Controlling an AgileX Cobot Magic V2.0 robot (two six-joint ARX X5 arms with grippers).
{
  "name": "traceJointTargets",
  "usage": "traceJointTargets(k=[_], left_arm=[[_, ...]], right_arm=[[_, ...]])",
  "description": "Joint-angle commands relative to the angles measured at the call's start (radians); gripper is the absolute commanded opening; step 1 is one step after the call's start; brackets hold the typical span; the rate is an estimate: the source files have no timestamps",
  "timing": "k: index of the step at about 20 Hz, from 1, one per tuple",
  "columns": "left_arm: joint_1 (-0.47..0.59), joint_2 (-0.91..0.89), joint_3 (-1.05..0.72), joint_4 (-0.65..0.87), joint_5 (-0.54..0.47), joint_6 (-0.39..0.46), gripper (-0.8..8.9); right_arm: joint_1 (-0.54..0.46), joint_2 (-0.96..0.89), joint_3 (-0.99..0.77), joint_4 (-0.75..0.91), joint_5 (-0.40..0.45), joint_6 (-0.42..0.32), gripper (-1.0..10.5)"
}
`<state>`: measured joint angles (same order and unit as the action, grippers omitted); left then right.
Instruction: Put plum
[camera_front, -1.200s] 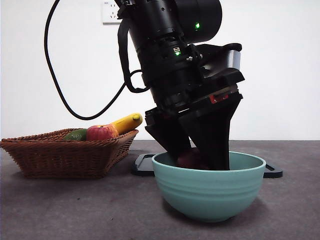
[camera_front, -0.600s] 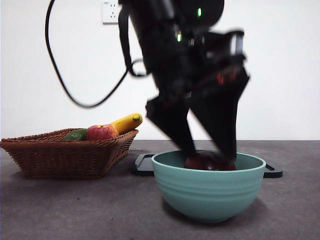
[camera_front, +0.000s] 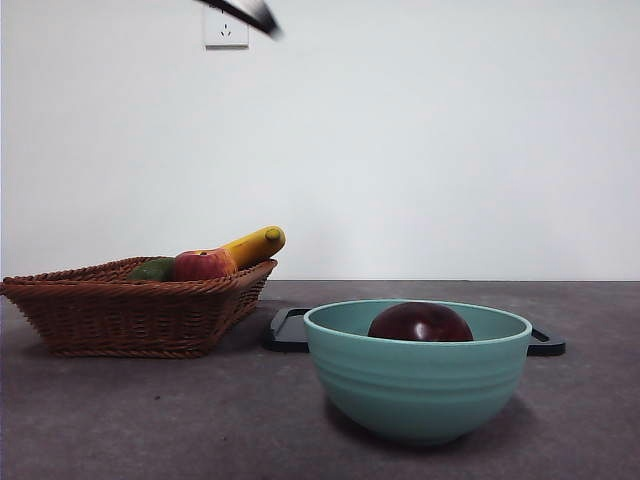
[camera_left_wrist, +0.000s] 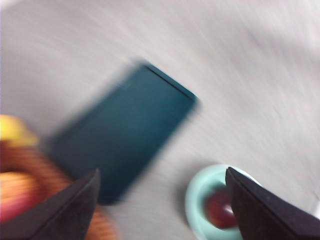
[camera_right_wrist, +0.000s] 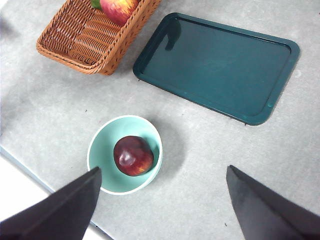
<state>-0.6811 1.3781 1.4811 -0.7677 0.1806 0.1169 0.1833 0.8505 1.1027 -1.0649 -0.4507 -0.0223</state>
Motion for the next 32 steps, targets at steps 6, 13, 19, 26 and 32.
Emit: traceJointTargets(k=[6,13,19,26,32], left_arm=[[0.283,-0.228,-0.021,-0.135,0.165,-0.010,4.04],[0.343,-0.428,-0.365,-0.213,0.456,0.005,4.01],[0.338,-0.472,-0.501,-0.306,0.481,0.039,4.01],[0.338,-0.472,-0.501,-0.302,0.482,0.039,4.01],[0.338,-0.472,-0.501,-0.302,0.482,0.039,4.01]], right_arm=[[0.005,0.005,0.021,0.009,-0.002,-0.005,4.0],[0.005,0.005,0.021,0.009,-0.002,-0.005,4.0],[0.005,0.005,0.021,0.008,-0.005,-0.005,4.0],[0.005,0.005,0.021,-0.006,-0.006,-0.005,4.0],[0.012,0.012,0.021,-0.043,-0.063,-0.004,4.0]])
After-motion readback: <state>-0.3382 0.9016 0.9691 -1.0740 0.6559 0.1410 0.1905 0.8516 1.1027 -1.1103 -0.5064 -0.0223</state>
